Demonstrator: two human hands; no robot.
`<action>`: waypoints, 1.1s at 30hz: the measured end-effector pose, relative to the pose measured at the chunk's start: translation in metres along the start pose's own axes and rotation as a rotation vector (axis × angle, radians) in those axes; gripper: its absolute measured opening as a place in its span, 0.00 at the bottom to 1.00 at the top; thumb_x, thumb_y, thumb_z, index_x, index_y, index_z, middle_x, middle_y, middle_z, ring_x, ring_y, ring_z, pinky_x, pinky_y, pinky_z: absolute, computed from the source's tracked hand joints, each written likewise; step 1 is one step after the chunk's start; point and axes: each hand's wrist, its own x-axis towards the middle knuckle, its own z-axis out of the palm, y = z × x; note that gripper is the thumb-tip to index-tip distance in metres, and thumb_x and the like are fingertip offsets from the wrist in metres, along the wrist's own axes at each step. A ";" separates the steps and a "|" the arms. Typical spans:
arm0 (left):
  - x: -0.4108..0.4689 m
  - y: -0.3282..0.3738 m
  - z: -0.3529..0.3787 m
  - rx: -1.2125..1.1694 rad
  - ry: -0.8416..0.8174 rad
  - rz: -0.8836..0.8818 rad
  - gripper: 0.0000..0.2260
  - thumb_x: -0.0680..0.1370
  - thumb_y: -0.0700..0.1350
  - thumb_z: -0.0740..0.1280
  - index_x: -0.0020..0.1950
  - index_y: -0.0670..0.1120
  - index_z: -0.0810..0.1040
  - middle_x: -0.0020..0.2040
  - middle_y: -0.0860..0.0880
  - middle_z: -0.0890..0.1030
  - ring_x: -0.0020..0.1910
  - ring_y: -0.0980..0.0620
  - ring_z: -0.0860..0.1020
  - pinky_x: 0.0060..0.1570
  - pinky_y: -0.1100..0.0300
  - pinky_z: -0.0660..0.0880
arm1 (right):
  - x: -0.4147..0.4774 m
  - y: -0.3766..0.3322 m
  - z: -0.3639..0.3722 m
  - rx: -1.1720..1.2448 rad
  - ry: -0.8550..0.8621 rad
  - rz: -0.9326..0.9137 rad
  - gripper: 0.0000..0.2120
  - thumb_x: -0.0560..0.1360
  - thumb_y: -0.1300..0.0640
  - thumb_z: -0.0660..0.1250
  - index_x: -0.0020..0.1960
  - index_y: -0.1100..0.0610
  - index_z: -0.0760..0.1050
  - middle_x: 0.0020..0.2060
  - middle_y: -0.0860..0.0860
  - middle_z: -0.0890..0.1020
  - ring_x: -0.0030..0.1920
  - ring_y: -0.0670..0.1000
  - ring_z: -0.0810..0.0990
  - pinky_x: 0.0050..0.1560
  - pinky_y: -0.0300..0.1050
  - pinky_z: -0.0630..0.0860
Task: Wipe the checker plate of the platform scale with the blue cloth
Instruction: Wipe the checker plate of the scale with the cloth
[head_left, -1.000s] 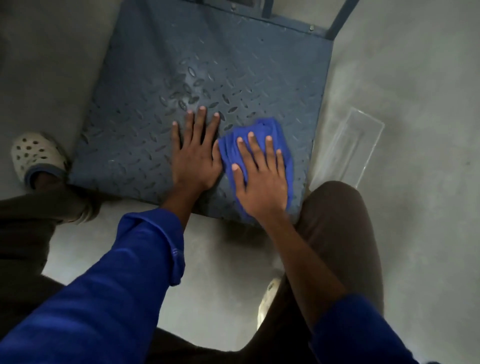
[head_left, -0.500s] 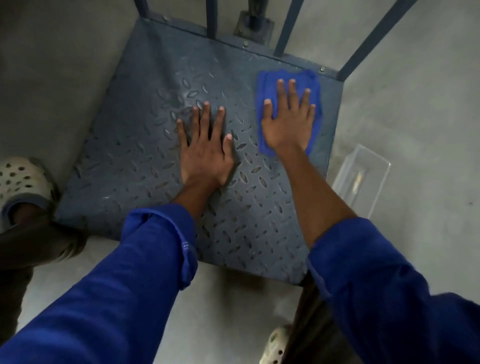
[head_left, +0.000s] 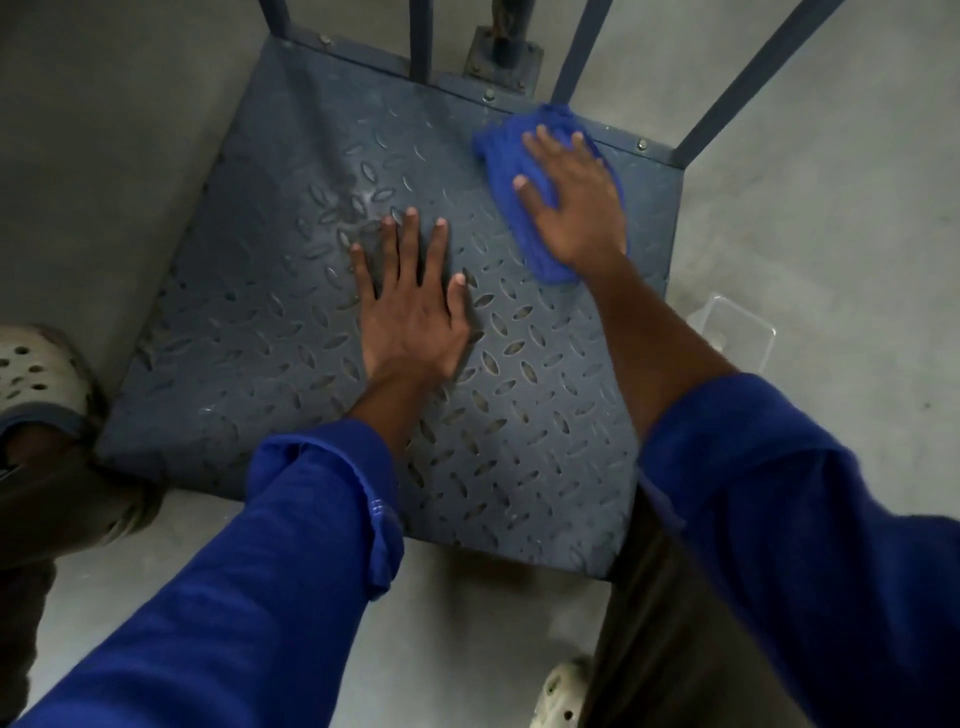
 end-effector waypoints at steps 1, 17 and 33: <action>0.000 0.000 0.000 -0.001 -0.002 0.002 0.29 0.87 0.59 0.40 0.88 0.51 0.45 0.88 0.45 0.44 0.87 0.44 0.41 0.83 0.35 0.42 | -0.001 -0.009 0.002 -0.012 -0.001 0.123 0.29 0.85 0.37 0.52 0.83 0.45 0.61 0.83 0.46 0.63 0.84 0.58 0.54 0.82 0.64 0.55; -0.003 -0.001 -0.008 -0.036 -0.020 0.038 0.28 0.87 0.54 0.44 0.88 0.48 0.48 0.88 0.44 0.47 0.87 0.43 0.44 0.83 0.36 0.41 | -0.101 -0.064 0.002 -0.100 -0.053 0.245 0.31 0.85 0.38 0.45 0.86 0.46 0.49 0.85 0.45 0.51 0.85 0.59 0.45 0.83 0.64 0.47; -0.086 -0.046 -0.011 -0.052 0.036 0.157 0.28 0.87 0.51 0.48 0.87 0.44 0.54 0.87 0.44 0.55 0.87 0.45 0.50 0.85 0.41 0.47 | -0.201 -0.066 -0.013 -0.141 -0.168 -0.319 0.29 0.87 0.38 0.50 0.85 0.46 0.53 0.85 0.46 0.55 0.85 0.56 0.47 0.83 0.61 0.53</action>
